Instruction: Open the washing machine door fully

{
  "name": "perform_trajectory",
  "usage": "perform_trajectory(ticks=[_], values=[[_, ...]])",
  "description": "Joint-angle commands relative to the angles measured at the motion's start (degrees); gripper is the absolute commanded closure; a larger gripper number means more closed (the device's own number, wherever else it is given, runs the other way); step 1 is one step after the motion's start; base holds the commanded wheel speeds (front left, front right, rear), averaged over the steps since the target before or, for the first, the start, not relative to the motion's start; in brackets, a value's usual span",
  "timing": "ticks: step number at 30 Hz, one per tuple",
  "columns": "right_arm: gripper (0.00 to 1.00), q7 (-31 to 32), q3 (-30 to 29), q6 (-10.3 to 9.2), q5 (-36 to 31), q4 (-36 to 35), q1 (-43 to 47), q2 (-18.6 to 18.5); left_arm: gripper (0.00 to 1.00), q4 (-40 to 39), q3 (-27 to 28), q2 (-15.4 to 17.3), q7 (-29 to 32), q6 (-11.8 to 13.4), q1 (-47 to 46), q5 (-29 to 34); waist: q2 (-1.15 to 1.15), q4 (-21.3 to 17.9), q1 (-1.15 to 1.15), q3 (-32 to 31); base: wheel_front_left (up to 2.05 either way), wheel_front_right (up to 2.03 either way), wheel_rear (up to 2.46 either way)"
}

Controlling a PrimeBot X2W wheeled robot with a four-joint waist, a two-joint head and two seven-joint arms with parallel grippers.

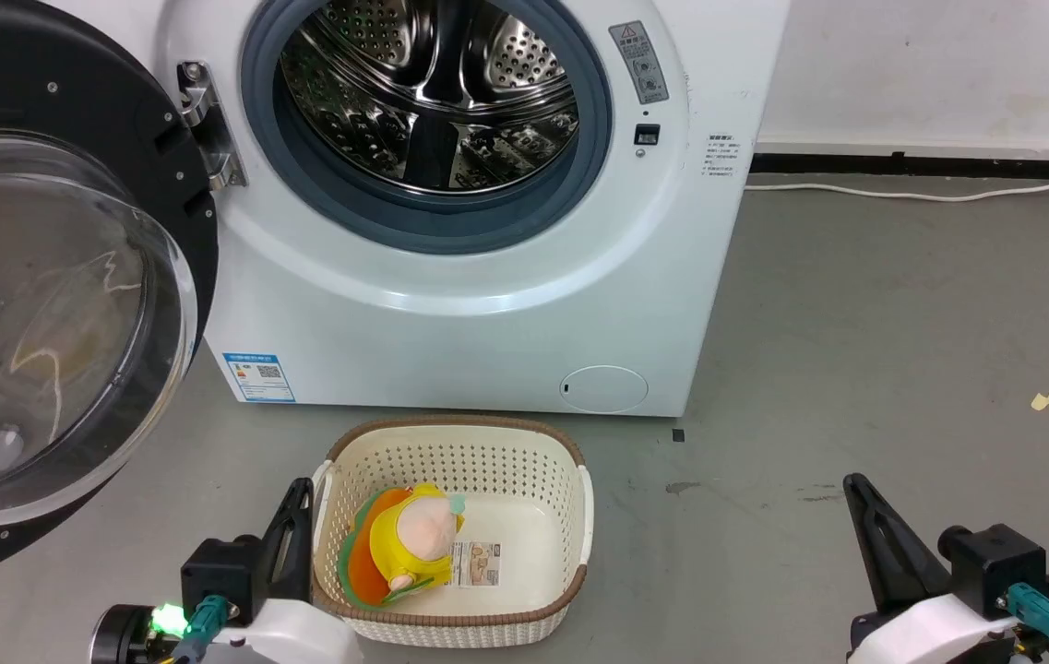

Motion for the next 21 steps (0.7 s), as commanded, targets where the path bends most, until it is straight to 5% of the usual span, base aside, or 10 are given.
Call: perform_trajectory(ticks=[1,21], values=[[1.00,0.35,0.17,0.04,-0.31,-0.43,-0.80,0.14,1.00,-0.48,0.13,-0.01,0.36,0.43,-0.55,0.57,0.00,-0.06,0.00,0.01,0.00,0.00,0.00],[1.00,2.70,1.02,0.04,-1.18,-1.17,-1.56,0.17,1.00,-2.09,0.88,-0.26,2.70,0.78,-1.02,1.32,0.00,-0.97,0.00,0.15,0.00,0.00,0.00]])
